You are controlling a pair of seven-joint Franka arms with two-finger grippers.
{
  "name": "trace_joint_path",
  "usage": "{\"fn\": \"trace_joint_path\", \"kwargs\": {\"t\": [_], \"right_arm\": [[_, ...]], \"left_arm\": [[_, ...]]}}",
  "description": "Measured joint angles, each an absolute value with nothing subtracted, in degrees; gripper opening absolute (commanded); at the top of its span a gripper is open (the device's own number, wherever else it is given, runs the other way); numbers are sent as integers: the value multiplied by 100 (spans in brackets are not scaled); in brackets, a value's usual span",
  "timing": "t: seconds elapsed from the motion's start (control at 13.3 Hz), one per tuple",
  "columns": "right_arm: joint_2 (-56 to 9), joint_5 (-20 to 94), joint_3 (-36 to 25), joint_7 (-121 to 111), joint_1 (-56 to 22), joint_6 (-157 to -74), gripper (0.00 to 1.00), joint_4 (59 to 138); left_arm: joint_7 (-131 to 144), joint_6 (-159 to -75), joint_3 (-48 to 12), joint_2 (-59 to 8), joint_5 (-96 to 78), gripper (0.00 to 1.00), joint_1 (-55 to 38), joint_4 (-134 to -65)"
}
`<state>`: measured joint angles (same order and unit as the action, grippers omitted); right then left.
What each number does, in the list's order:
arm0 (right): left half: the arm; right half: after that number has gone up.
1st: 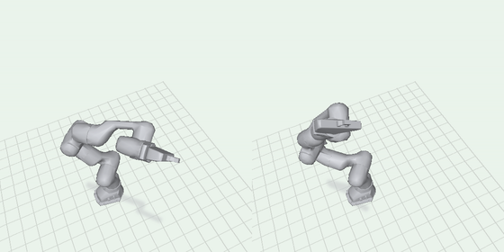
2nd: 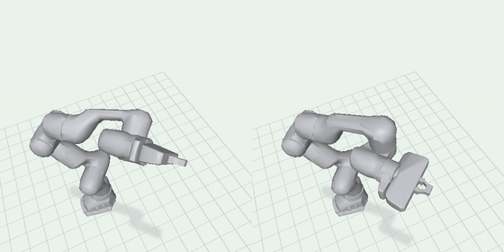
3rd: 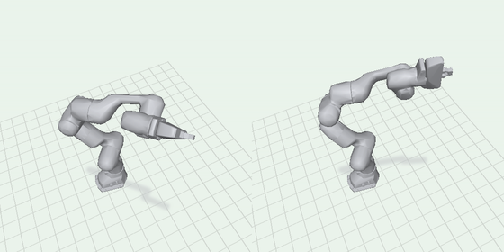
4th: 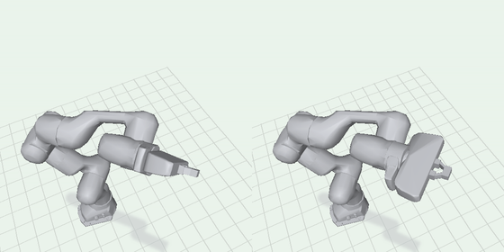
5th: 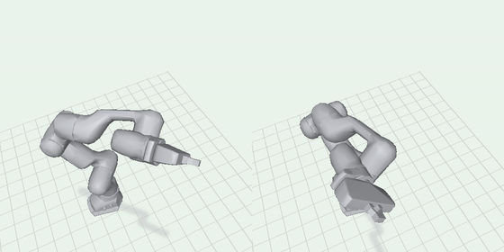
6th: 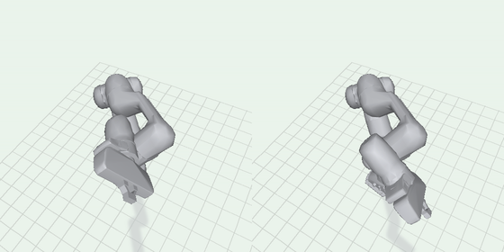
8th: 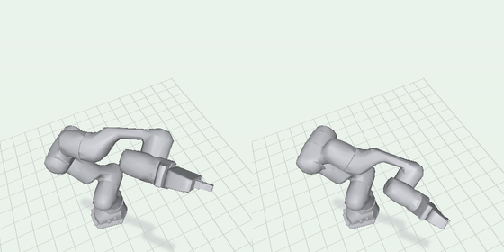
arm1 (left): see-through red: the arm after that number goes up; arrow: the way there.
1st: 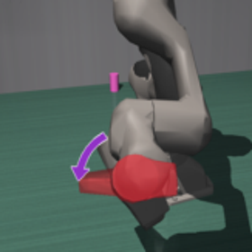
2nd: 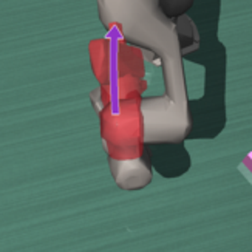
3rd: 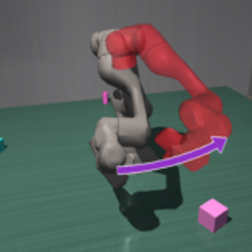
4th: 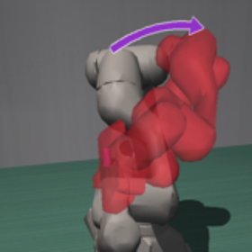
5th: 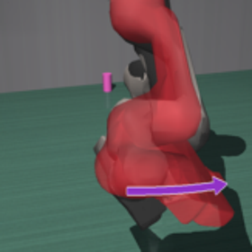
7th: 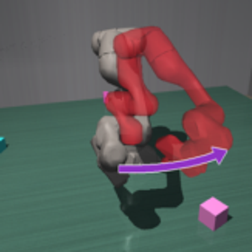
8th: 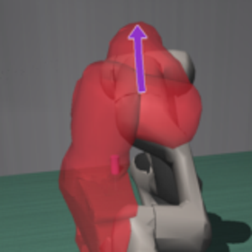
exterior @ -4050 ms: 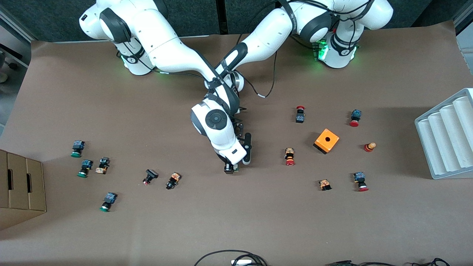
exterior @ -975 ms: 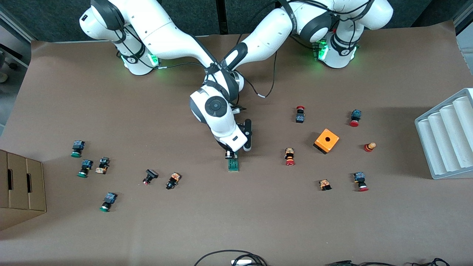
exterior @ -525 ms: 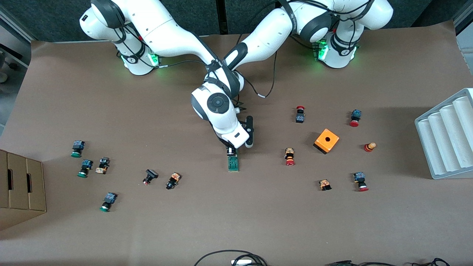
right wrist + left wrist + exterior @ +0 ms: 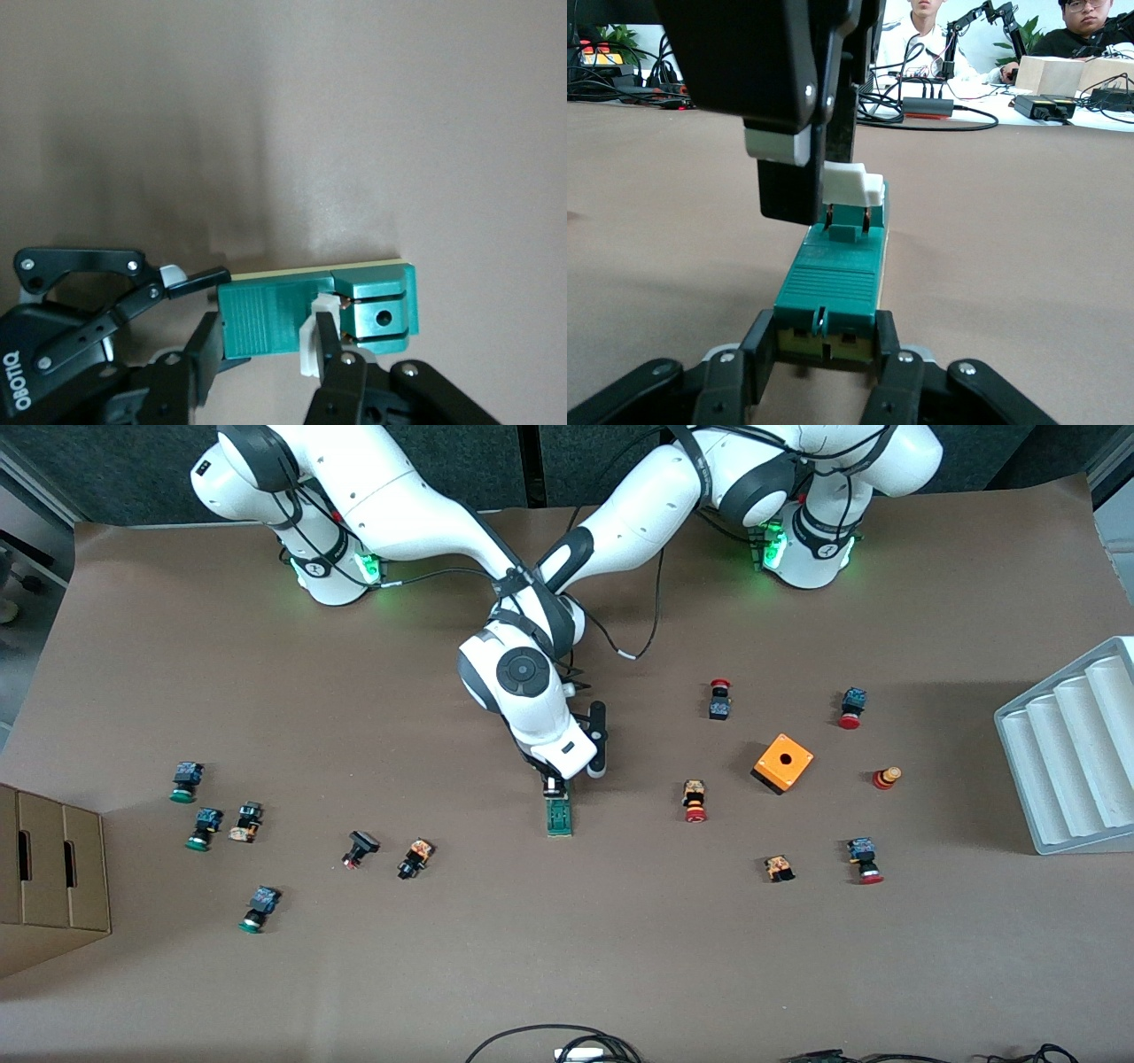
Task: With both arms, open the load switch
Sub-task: 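Press the white handle down into the switch contacts with the right gripper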
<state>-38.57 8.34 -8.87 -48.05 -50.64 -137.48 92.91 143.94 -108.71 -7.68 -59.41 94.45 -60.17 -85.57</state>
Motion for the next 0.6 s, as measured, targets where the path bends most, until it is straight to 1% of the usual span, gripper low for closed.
{"fn": "trace_joint_path", "kwargs": {"t": [0.6], "right_arm": [[-3852,834,-877,-4801,-5072,-13754,49,9333]], "left_arm": [[14394,-10870,-768,-5941,9445,32,-6017,-8557]]}}
